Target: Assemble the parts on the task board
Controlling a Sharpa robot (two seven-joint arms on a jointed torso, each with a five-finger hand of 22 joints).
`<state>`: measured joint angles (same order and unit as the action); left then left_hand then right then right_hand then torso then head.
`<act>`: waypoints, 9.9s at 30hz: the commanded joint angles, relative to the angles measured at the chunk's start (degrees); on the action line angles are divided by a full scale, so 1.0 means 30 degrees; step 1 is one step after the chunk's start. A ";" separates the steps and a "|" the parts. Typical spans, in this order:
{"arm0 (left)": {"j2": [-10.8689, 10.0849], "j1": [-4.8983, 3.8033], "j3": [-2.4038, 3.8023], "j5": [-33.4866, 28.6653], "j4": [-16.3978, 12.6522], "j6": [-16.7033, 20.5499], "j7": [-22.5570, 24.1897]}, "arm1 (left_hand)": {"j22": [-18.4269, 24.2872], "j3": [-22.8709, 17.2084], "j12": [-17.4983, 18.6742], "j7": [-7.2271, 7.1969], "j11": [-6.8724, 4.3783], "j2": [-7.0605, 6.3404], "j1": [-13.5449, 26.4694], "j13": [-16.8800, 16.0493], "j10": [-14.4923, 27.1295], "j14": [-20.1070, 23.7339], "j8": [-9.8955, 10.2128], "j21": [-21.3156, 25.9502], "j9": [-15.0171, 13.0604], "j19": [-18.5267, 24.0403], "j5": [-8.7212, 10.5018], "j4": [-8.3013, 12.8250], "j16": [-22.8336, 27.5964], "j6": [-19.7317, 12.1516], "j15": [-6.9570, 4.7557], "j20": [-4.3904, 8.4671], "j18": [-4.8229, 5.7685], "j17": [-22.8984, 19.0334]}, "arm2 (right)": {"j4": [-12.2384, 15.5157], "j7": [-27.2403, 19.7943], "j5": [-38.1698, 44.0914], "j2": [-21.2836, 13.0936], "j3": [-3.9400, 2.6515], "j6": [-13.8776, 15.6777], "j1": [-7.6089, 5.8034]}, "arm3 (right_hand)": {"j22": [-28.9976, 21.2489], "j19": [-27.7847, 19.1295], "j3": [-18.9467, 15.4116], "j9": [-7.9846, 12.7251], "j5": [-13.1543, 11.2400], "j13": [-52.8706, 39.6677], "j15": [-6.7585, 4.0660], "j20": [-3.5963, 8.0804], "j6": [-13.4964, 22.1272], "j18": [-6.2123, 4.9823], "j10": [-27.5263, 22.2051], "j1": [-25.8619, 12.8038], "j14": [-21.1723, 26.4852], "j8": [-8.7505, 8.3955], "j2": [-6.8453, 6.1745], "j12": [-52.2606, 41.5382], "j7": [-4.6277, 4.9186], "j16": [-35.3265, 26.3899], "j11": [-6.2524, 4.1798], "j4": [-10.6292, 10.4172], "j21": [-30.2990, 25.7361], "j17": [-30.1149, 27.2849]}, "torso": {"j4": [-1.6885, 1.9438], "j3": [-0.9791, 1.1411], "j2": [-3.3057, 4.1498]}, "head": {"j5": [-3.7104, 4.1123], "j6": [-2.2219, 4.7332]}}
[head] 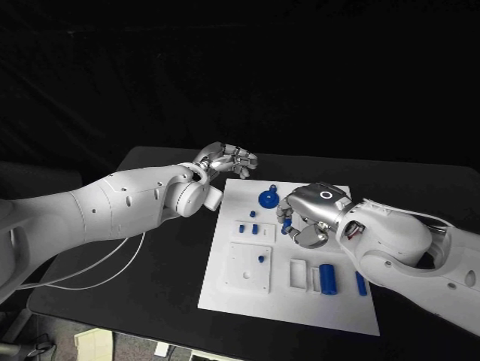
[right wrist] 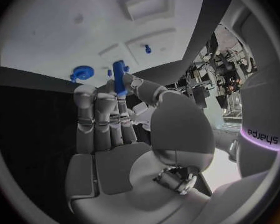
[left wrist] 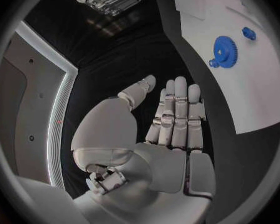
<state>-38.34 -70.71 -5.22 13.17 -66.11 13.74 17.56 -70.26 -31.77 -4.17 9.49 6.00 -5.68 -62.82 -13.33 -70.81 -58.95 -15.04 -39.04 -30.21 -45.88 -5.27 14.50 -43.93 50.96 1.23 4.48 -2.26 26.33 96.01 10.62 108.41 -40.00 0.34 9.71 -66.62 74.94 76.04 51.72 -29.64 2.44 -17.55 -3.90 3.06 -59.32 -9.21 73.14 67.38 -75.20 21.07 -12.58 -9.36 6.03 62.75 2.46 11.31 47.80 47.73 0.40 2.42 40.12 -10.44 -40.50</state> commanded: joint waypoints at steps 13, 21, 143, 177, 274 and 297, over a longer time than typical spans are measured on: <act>0.0358 -0.0032 0.0024 -0.0112 0.0135 -0.0268 0.0214 | -0.0040 0.0002 -0.0017 -0.0023 -0.0014 0.0138 0.0023 0.0030 0.0058 -0.0159 -0.0069 0.0116 0.0037 -0.0161 -0.0102 -0.0072 0.0135 -0.0168 0.0011 -0.0039 -0.0200 0.0052 | 0.0129 -0.1035 0.0036 0.1912 0.0830 0.1210 0.1271 | 0.0344 0.0045 0.0109 -0.0025 0.0119 -0.0887 -0.0298 0.0123 -0.0130 -0.1929 0.0932 0.0075 0.0097 0.0057 0.0087 -0.0142 -0.0046 0.0120 -0.0290 -0.0012 0.0074 -0.0007 | 0.0001 -0.0017 0.0009 | -0.0386 -0.0193; 0.0528 -0.0032 0.0024 -0.0114 0.0151 -0.0312 0.0205 | -0.0046 0.0001 -0.0018 -0.0023 -0.0015 0.0155 0.0024 0.0031 0.0057 -0.0160 -0.0075 0.0124 0.0041 -0.0164 -0.0103 -0.0077 0.0146 -0.0168 0.0012 -0.0039 -0.0200 0.0068 | -0.0484 -0.1198 0.0900 0.2870 0.1050 0.1331 0.2113 | 0.0338 0.0055 0.0129 -0.0028 0.0120 -0.0915 -0.0309 0.0158 -0.0119 -0.1929 0.0919 0.0100 0.0103 0.0044 0.0105 -0.0133 -0.0043 0.0116 -0.0299 0.0001 0.0077 -0.0009 | 0.0021 -0.0007 0.0004 | -0.0570 -0.0251; 0.0691 -0.0035 0.0026 -0.0123 0.0175 -0.0499 0.0115 | -0.0147 0.0041 -0.0009 -0.0012 -0.0002 0.0191 0.0047 0.0047 0.0089 -0.0186 -0.0144 0.0265 0.0119 -0.0196 -0.0093 -0.0079 0.0334 -0.0228 0.0018 -0.0043 -0.0191 0.0324 | -0.2052 -0.1304 0.0933 0.3406 0.2372 0.1774 0.2613 | 0.0290 -0.0065 -0.2385 0.0554 0.0217 -0.0415 0.0530 0.0108 0.1603 -0.1929 -0.1173 -0.1686 0.0082 -0.1151 -0.1118 0.1496 0.0760 0.0161 0.0575 0.0356 0.0186 -0.0081 | 0.0004 0.0004 -0.0009 | -0.0903 -0.0718; 0.0369 -0.0037 0.0018 -0.0123 0.0204 -0.0420 0.0082 | -0.0172 0.0048 -0.0007 -0.0009 0.0002 0.0185 0.0043 0.0051 0.0099 -0.0195 -0.0161 0.0295 0.0137 -0.0206 -0.0085 -0.0072 0.0376 -0.0241 0.0018 -0.0043 -0.0191 0.0383 | 0.0056 -0.2598 -0.9449 -0.0719 0.0475 0.2752 0.0630 | 0.0244 -0.0264 -0.4311 0.1035 0.0570 0.2015 0.1157 -0.0019 0.3251 -0.1929 -0.2938 -0.2675 0.0419 -0.1560 -0.1200 0.0835 0.1409 0.0354 0.1206 0.0171 -0.0253 -0.0379 | -0.0055 0.0058 -0.0034 | -0.0168 0.0177; -0.1058 0.0168 -0.0090 -0.0220 -0.1281 -0.0464 0.0040 | -0.0285 0.0097 -0.0010 -0.0018 0.0000 0.0207 0.0182 0.0060 0.0099 -0.0257 -0.0234 0.0360 0.0196 -0.0283 -0.0080 -0.0190 0.0502 -0.0243 0.0003 -0.0026 -0.0195 0.0590 | 0.0763 0.7200 -1.6065 -0.3693 0.3135 -0.4076 -0.0169 | 0.0362 -0.0250 -0.3453 -0.2132 0.0128 -1.8460 -0.1049 0.1359 0.1154 -0.1926 -0.1448 -0.6337 0.0301 -0.1273 0.0897 -1.7403 -0.0180 0.3529 -0.1128 -0.3863 0.4068 0.3968 | -0.0112 0.0038 -0.0113 | 0.4084 -0.0027; -0.1025 0.0162 -0.0090 -0.0225 -0.1275 -0.0633 -0.0125 | -0.0332 0.0123 0.0004 -0.0009 0.0015 0.0258 0.0335 0.0073 0.0130 -0.0253 -0.0254 0.0412 0.0231 -0.0290 -0.0088 -0.0339 0.0583 -0.0269 0.0013 -0.0034 -0.0185 0.0678 | 0.0169 0.7344 -1.9950 -0.2433 0.2970 -0.4748 -0.1412 | 0.0328 -0.0446 -0.3301 -0.2078 0.0125 -1.8183 -0.1178 0.0992 0.0483 -0.1929 -0.1459 -0.8540 0.0274 -0.1373 0.1711 -1.7226 -0.0336 0.3457 -0.1276 -0.3461 0.4407 0.4162 | -0.0091 0.0022 -0.0088 | 0.3772 -0.0210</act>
<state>-41.50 -70.18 -5.53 12.82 -69.71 12.80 17.03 -71.18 -31.42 -4.17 9.44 6.00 -5.08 -62.22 -13.16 -70.81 -59.26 -15.48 -38.15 -29.58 -46.30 -5.27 13.91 -42.37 50.51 1.15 4.48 -1.71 28.30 96.65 32.36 50.18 -47.54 9.25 -2.55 -70.83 74.93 74.82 41.92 -35.94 2.61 -72.17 -7.12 6.16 -56.98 -7.92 69.00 42.26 -74.37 17.26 -7.45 -61.32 4.71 73.33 -1.25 0.57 60.77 60.16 0.11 2.58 39.84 0.97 -41.00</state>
